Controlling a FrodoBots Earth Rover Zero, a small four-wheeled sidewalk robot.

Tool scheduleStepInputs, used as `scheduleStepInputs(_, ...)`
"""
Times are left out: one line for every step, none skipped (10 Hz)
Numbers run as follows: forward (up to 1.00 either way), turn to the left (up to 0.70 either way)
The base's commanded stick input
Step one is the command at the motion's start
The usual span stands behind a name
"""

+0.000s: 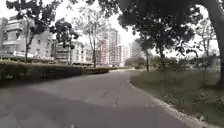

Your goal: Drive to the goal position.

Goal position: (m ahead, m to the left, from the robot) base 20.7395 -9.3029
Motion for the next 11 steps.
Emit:
scheduleStepInputs(1.0, 0.0)
scheduleStepInputs(1.0, 0.0)
scheduleStepInputs(1.0, 0.0)
scheduleStepInputs(1.0, 0.0)
scheduleStepInputs(1.0, 0.0)
scheduleStepInputs(1.0, 0.0)
scheduleStepInputs(1.0, 0.0)
scheduleStepInputs(1.0, 0.0)
scheduleStepInputs(1.0, 0.0)
scheduleStepInputs(1.0, 0.0)
scheduleStepInputs(1.0, 0.0)
